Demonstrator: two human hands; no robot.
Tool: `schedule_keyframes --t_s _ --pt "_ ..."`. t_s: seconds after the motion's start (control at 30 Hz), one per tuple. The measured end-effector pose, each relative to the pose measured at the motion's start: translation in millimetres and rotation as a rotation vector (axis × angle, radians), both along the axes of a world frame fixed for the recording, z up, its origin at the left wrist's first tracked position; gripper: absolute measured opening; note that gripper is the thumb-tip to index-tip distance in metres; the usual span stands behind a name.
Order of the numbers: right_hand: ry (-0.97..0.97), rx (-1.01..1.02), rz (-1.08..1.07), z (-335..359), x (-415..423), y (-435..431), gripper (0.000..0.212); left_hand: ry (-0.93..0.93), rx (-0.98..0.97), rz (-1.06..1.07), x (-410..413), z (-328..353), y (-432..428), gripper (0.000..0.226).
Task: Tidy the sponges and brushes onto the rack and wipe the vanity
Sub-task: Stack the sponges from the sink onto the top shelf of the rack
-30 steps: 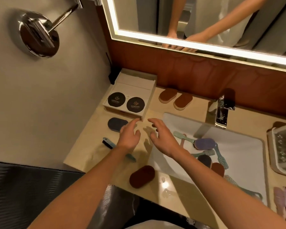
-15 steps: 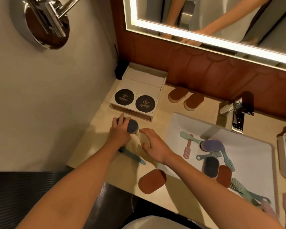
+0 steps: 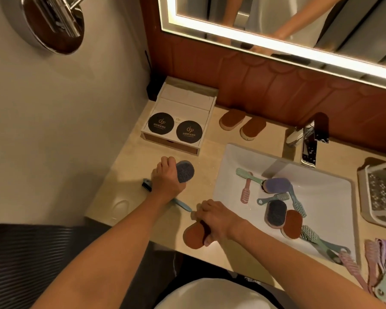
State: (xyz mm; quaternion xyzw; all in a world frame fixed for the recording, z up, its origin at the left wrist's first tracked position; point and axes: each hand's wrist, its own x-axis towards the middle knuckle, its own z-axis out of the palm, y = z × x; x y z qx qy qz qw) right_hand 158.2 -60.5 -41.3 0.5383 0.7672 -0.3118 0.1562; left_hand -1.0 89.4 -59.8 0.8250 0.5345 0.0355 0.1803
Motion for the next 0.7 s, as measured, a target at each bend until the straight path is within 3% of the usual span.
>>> schedule_keyframes --t_s 0.27,0.47,0.57,0.7 --pt "0.061 0.002 -0.16 -8 6 -29 0.067 -0.046 -0.254 0.011 20 18 -34 0.089" --pt "0.215 0.009 -0.443 6 40 -58 0.06 -0.259 -0.316 -0.13 50 34 -62 0.043" --pt "0.241 -0.008 -0.542 27 70 -71 0.064 -0.418 -0.326 -0.161 72 45 -77 0.036" --pt "0.208 0.084 -0.604 59 124 -101 0.065 -0.462 -0.298 -0.206 117 66 -97 0.036"
